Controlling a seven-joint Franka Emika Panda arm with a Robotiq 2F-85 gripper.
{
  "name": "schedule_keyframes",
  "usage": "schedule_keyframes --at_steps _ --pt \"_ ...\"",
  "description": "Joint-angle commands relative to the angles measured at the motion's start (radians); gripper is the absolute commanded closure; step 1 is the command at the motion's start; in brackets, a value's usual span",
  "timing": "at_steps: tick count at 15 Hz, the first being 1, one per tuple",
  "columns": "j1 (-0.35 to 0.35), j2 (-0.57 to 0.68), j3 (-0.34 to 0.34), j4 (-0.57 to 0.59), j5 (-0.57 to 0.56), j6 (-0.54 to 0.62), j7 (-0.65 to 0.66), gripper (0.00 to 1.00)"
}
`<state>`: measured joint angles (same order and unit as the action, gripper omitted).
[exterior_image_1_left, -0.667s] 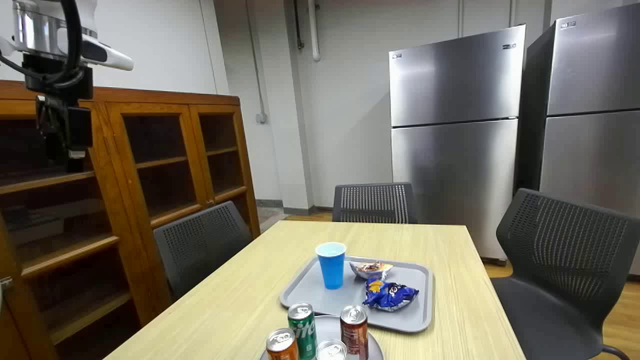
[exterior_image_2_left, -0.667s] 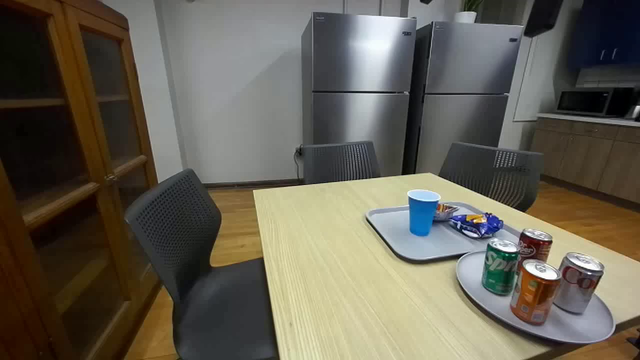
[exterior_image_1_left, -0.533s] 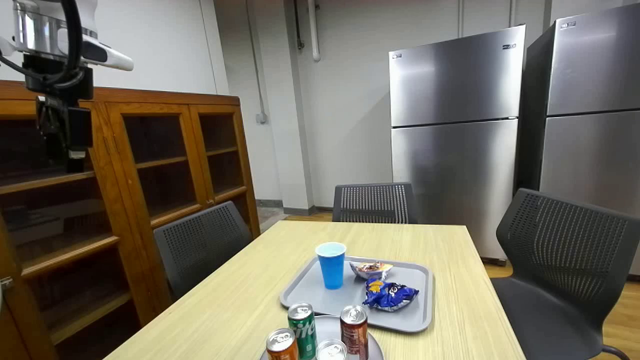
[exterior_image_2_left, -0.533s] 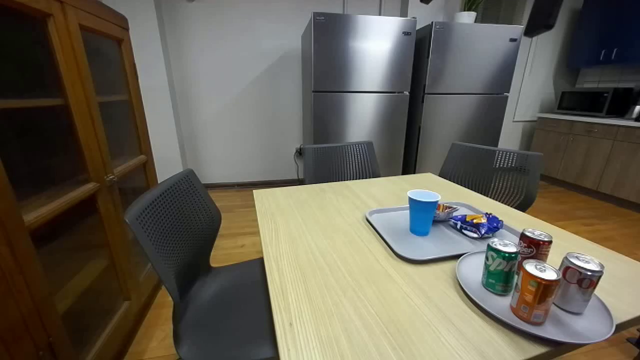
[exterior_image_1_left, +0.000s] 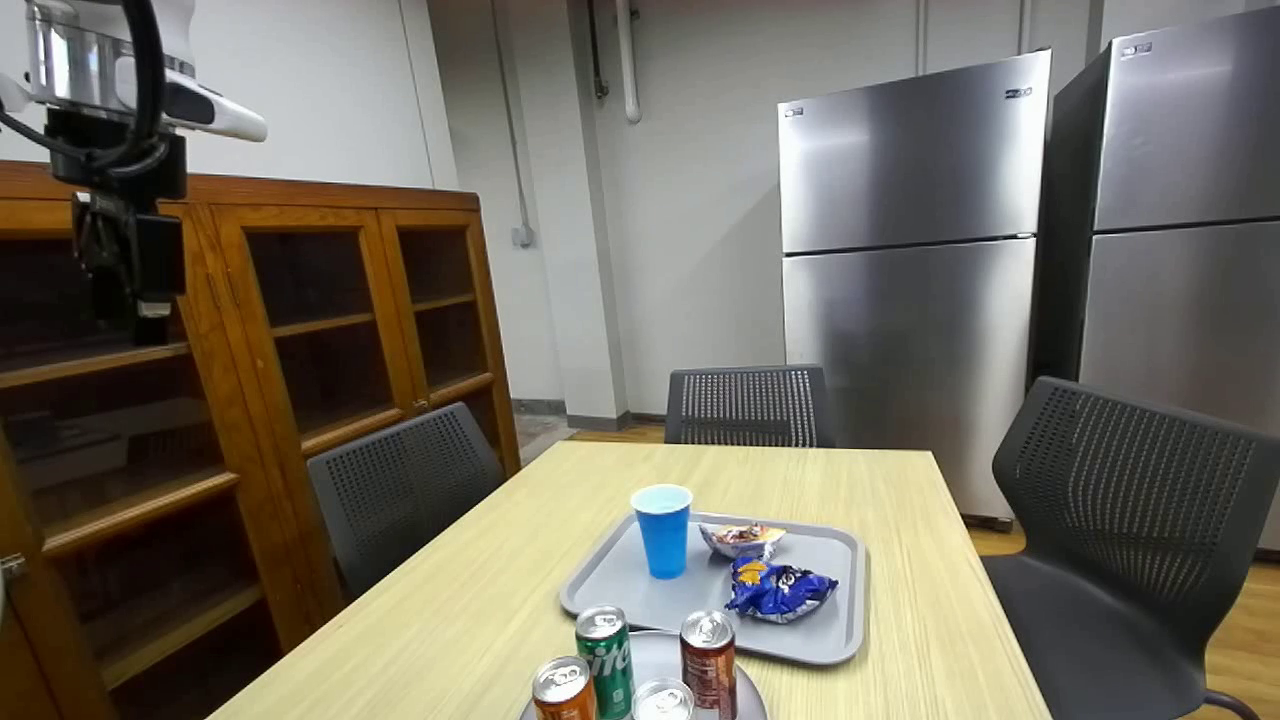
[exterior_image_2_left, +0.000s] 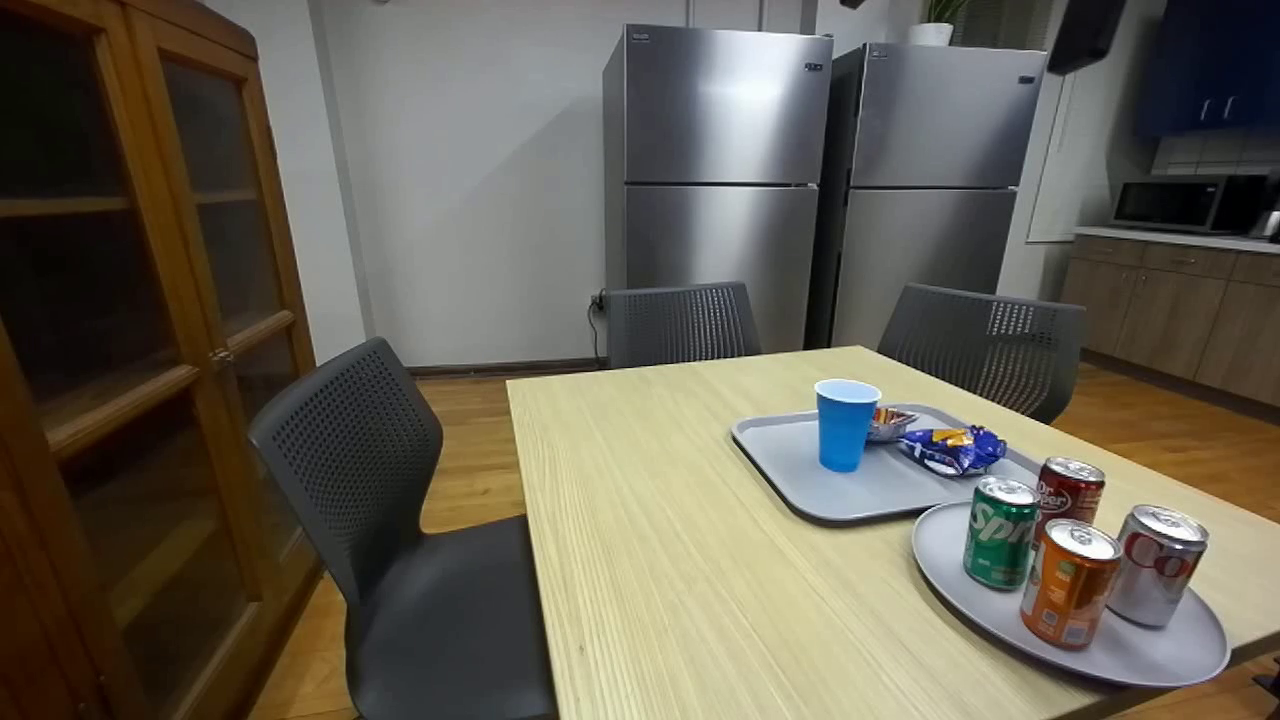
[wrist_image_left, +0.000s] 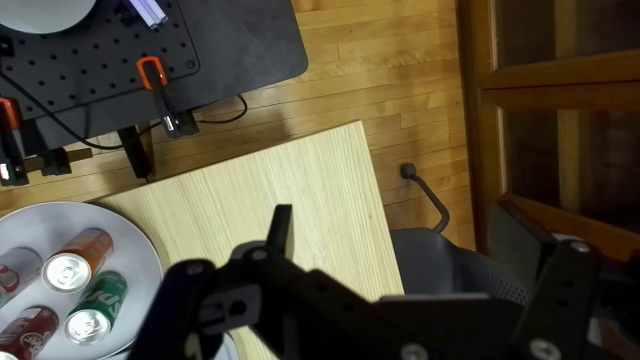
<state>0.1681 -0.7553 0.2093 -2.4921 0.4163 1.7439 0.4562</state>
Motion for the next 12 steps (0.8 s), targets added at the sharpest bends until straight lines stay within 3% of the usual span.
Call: schedule_keyframes --at_steps 1,12 --pt "-0.024 -0.002 0.016 0.003 0.011 -0.008 -0.012 0.0" --pt "-0.041 0.064 0.035 -0.031 -0.025 0.163 -0.037 0.0"
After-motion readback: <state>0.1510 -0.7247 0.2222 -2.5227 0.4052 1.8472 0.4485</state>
